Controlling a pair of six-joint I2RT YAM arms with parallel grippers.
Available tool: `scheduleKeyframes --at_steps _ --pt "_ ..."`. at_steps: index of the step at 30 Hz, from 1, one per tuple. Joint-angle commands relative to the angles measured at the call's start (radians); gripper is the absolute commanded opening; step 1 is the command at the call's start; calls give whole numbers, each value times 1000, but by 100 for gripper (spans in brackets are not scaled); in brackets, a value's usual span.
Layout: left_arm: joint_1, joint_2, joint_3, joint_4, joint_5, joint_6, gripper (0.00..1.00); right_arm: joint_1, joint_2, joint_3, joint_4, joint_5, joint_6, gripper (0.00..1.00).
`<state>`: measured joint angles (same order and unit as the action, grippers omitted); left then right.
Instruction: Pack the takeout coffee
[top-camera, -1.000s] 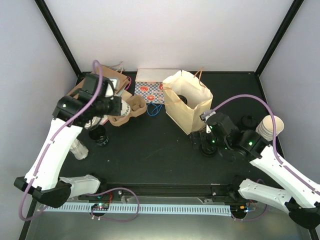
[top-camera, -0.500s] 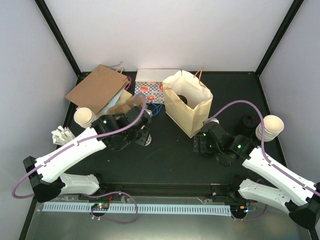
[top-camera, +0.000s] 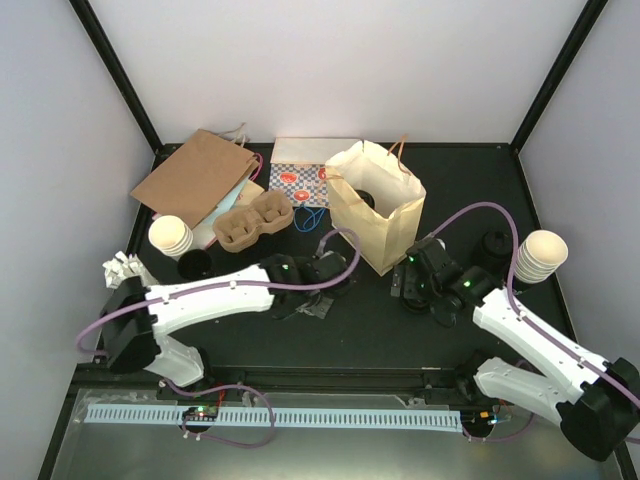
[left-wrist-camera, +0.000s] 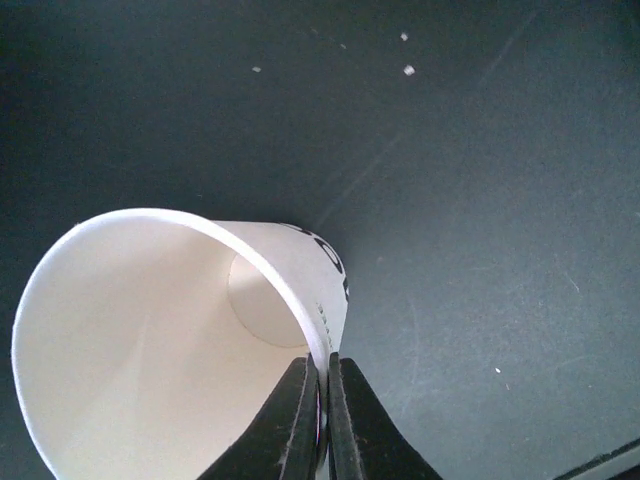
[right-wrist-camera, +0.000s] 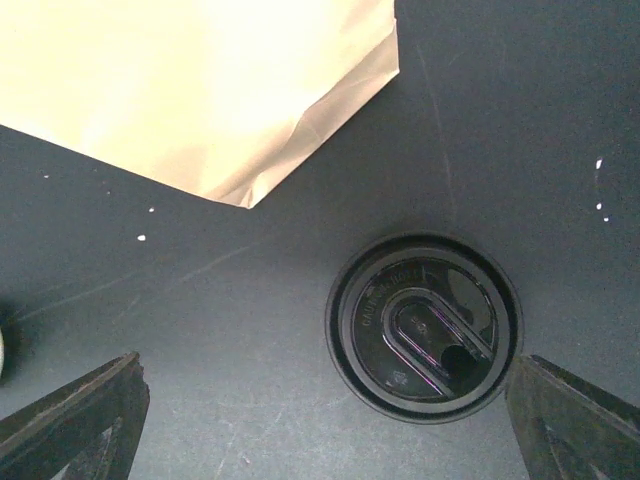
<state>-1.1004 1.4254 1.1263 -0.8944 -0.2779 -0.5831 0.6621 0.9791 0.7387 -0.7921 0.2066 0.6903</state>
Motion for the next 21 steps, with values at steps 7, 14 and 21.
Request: scheduleKeyframes --at_steps 7,14,21 --pt "-136 242 183 -40 -134 -35 4 -26 32 -65 48 -14 29 100" --pt "-139 250 189 -20 -102 -39 5 -28 41 -88 52 -8 40 100" --pt "-139 235 244 -69 -80 -13 6 -28 41 -90 51 9 36 100"
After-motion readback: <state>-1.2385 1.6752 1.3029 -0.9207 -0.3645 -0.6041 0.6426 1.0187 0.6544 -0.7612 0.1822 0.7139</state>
